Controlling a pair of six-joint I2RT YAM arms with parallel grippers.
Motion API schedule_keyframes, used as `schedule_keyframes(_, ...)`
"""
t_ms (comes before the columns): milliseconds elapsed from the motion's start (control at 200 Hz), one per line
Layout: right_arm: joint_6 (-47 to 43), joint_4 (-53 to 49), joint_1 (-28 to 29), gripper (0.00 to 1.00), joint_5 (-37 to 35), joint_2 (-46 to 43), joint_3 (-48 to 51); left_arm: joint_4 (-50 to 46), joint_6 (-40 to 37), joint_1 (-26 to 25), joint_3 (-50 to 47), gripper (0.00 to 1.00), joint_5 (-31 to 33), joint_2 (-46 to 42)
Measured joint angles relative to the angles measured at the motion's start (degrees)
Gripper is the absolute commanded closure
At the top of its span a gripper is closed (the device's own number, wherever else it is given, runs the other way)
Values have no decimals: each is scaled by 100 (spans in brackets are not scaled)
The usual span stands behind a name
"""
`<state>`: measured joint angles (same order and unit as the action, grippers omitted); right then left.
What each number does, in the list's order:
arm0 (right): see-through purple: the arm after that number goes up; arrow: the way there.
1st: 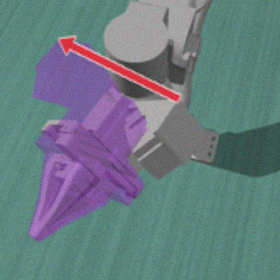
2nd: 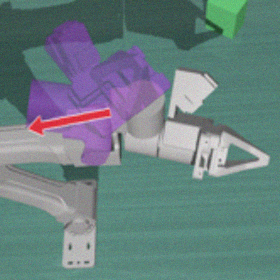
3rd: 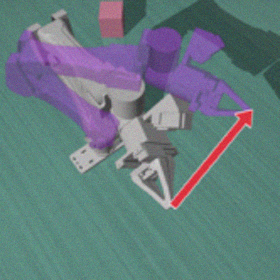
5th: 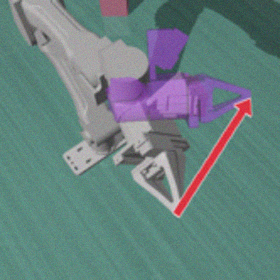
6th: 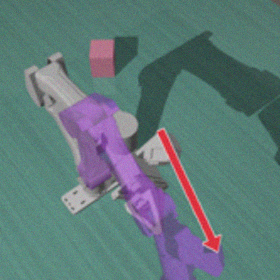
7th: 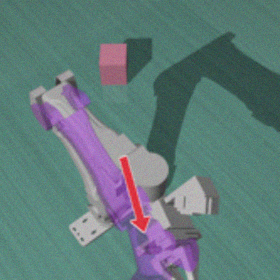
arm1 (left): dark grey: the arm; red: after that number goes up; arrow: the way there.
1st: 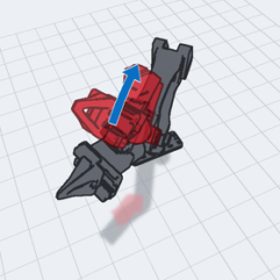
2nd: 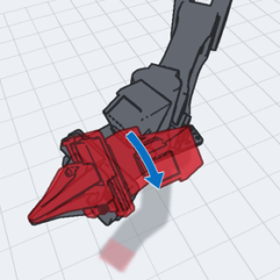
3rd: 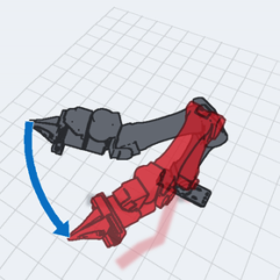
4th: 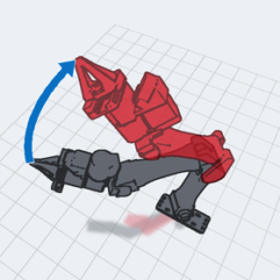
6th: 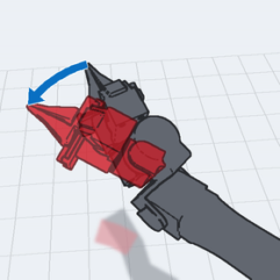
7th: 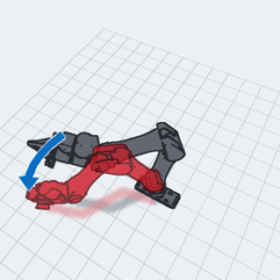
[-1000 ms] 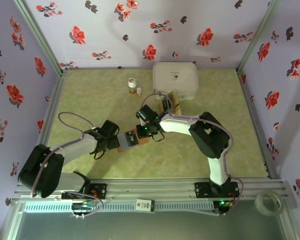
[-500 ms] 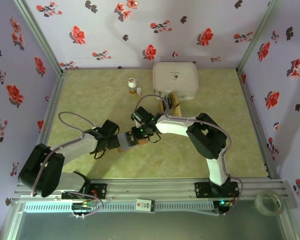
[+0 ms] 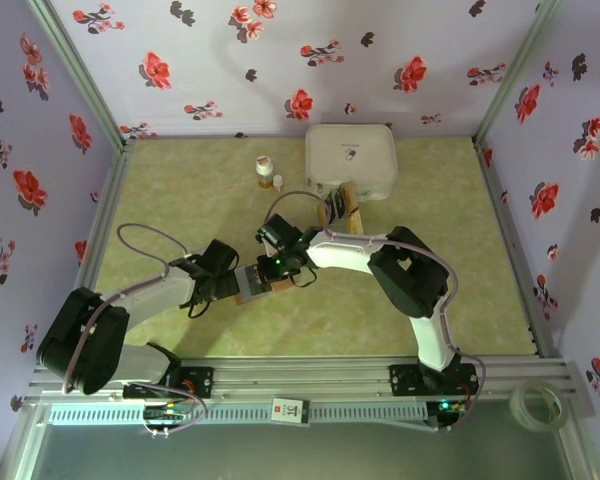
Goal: Put the credit cards into the card holder
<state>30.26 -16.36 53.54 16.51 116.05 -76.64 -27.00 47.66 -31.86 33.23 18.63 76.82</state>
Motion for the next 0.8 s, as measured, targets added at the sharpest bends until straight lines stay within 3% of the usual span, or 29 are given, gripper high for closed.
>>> schedule_keyframes(800, -7, -2, -365, 93, -144, -240, 256, 20, 0, 0, 2, 0, 0, 13)
